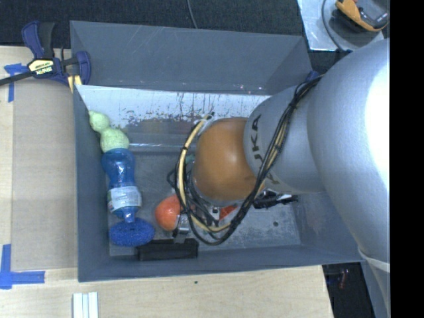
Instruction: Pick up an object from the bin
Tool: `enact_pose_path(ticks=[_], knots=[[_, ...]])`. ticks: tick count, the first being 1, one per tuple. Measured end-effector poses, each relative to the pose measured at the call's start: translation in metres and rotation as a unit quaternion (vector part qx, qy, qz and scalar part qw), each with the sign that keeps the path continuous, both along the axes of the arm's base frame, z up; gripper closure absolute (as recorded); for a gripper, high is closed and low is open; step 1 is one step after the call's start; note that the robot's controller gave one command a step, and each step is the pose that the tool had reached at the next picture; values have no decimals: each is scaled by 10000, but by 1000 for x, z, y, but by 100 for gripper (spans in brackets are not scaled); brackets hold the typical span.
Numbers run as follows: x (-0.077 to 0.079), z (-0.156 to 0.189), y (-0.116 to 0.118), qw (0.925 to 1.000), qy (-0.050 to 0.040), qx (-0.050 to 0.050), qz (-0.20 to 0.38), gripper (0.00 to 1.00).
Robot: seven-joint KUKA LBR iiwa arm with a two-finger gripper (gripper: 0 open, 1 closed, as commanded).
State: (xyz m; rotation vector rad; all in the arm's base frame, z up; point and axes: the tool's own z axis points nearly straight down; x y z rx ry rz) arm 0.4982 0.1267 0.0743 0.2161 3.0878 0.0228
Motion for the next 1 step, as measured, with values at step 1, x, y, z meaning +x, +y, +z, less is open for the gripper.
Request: enact_pose_path(ticks=[1], knots=[[-1,-3,-28,10000,-5,1,-38,100]])
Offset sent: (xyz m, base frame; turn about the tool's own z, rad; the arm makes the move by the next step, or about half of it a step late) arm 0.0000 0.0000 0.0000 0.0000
